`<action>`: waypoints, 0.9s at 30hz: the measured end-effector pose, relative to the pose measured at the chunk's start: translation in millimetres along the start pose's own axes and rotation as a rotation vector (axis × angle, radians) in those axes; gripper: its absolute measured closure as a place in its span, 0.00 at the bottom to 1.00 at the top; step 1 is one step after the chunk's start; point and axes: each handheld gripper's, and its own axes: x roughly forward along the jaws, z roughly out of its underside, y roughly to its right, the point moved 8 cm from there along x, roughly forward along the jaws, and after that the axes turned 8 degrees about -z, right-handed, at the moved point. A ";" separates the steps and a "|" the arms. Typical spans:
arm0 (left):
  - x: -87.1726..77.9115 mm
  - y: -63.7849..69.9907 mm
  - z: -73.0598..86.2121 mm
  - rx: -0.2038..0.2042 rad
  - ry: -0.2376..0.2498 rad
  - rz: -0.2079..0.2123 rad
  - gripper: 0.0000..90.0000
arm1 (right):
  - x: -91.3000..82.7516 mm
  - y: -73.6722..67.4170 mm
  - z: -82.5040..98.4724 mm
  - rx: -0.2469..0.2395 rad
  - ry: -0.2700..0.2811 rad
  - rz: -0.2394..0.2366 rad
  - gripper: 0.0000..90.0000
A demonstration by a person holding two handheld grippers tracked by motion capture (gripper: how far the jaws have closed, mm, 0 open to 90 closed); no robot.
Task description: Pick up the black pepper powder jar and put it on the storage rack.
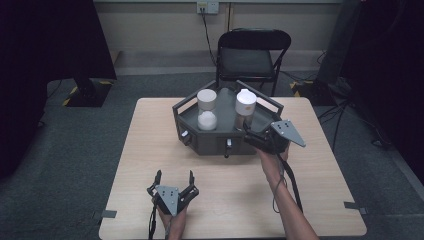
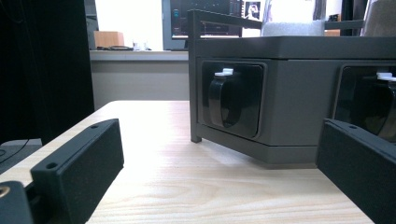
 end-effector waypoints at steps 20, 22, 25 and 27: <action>0.0 0.0 0.1 0.000 0.001 0.000 0.01 | -40.7 -10.8 25.4 0.010 0.010 -0.014 0.00; 0.0 0.0 0.1 0.000 0.001 0.000 0.01 | -45.4 -12.0 29.0 0.004 0.009 -0.011 0.00; 0.0 0.0 0.1 0.000 0.001 0.000 0.01 | -51.6 -13.5 33.5 -0.019 0.009 -0.007 0.00; 0.0 0.0 0.1 0.000 0.001 0.000 0.01 | -56.7 -14.1 36.6 -0.036 0.017 -0.004 0.00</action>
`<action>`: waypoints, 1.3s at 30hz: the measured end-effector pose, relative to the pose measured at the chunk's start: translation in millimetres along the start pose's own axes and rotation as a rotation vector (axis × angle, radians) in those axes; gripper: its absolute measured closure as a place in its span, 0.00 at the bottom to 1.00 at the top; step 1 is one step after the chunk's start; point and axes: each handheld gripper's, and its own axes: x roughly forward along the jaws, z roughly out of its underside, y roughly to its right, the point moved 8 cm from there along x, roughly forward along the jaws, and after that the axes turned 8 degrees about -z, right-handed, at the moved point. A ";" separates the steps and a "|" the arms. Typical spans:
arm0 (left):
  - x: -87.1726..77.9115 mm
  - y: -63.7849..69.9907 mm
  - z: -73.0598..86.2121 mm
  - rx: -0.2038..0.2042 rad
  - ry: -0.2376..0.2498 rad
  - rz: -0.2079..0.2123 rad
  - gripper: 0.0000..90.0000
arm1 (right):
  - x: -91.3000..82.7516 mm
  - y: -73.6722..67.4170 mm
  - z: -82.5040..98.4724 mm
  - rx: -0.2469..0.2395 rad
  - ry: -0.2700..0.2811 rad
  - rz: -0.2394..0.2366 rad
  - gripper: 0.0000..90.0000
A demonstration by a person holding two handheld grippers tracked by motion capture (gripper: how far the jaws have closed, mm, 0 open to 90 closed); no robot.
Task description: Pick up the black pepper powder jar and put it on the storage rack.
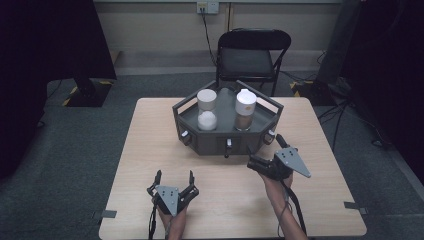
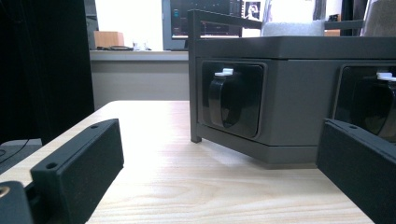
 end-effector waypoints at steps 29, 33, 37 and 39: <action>-0.6 0.1 0.0 0.000 0.000 -0.002 0.00 | -52.4 -7.9 46.8 -0.011 0.002 0.054 0.00; -0.7 0.5 0.0 0.000 0.000 -0.006 0.00 | -59.1 -6.9 53.7 0.004 0.002 0.066 0.00; -0.8 0.7 0.0 0.000 0.000 -0.009 0.00 | -62.4 -5.7 62.4 0.014 -0.008 0.083 0.00; -0.8 0.7 0.0 -0.001 0.000 -0.009 0.00 | -63.1 -5.0 67.4 0.018 -0.012 0.097 0.00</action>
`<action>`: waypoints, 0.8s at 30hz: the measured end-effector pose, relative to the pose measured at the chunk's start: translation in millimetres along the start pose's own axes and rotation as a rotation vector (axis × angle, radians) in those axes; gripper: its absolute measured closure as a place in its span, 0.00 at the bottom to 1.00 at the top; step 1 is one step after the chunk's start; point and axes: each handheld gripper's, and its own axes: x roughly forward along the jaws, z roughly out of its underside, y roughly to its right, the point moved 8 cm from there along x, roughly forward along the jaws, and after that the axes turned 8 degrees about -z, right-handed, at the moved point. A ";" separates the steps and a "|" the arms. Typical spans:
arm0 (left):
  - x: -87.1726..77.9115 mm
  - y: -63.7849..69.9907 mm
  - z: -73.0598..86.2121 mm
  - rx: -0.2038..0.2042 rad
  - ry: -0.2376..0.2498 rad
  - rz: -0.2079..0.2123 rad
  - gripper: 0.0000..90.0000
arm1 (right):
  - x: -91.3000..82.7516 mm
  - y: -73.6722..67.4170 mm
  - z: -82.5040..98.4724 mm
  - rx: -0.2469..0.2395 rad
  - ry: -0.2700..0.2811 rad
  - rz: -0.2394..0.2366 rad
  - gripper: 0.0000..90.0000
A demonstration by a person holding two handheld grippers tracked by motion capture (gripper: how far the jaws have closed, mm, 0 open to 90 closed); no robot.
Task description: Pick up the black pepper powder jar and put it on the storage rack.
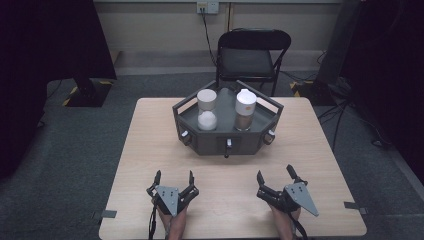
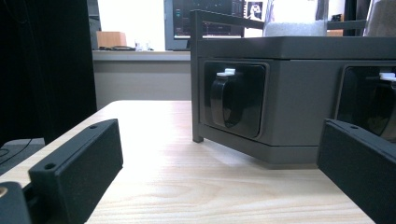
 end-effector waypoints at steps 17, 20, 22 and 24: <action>-0.2 1.0 0.0 0.000 0.000 -0.012 0.00 | -2.0 -0.6 20.3 0.004 -0.017 0.072 0.00; -0.2 1.0 0.0 0.001 0.000 -0.012 0.00 | -1.8 -0.8 21.0 0.005 -0.017 0.072 0.00; -0.3 1.0 0.0 0.001 0.000 -0.012 0.00 | -2.2 -0.8 21.4 0.004 -0.017 0.071 0.00; -0.3 1.0 0.1 0.000 0.000 -0.012 0.00 | -2.9 -1.7 21.5 0.002 -0.017 0.075 0.00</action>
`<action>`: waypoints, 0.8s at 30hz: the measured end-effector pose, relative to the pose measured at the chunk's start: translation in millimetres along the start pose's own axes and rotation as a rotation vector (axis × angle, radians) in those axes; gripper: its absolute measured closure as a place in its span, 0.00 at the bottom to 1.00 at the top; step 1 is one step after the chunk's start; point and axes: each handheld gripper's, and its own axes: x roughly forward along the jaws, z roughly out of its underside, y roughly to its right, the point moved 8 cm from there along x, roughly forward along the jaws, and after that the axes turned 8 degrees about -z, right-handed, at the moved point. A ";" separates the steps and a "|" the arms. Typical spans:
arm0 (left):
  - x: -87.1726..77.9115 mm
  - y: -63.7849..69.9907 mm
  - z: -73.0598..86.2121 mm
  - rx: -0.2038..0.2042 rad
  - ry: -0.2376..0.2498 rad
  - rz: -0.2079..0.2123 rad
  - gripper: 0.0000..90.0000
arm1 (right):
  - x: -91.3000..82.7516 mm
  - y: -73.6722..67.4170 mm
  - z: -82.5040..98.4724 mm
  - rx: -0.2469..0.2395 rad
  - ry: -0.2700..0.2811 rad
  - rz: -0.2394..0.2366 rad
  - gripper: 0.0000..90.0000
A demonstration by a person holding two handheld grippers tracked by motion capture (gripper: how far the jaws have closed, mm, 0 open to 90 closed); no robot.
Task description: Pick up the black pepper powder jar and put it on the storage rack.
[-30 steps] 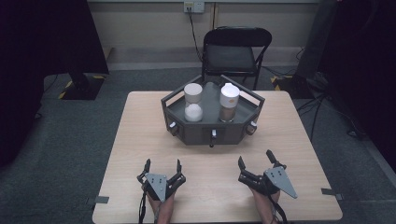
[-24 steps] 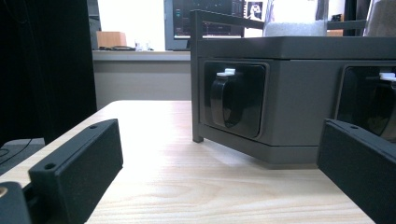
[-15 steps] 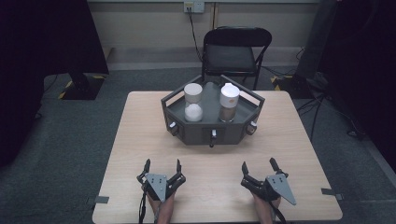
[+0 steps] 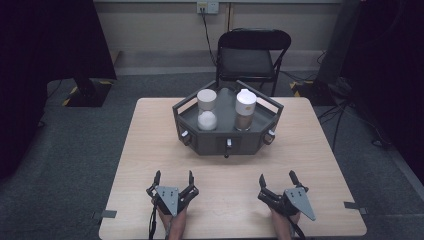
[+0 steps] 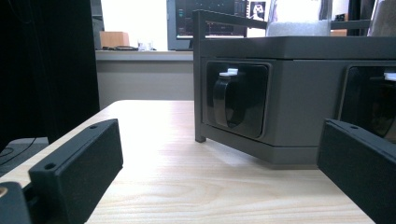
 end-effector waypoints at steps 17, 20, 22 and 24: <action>-0.1 -0.1 0.1 0.000 0.000 0.000 0.00 | -2.6 -8.2 3.3 -0.043 0.023 0.036 0.00; -0.1 0.0 0.1 0.001 0.000 0.000 0.00 | -2.6 -8.2 3.3 -0.043 0.023 0.036 0.00; -0.1 -0.1 0.0 0.001 0.000 0.000 0.00 | -2.6 -8.2 3.3 -0.043 0.023 0.036 0.00; -0.1 -0.1 0.0 0.000 0.000 0.000 0.00 | -2.6 -8.2 3.3 -0.043 0.024 0.036 0.00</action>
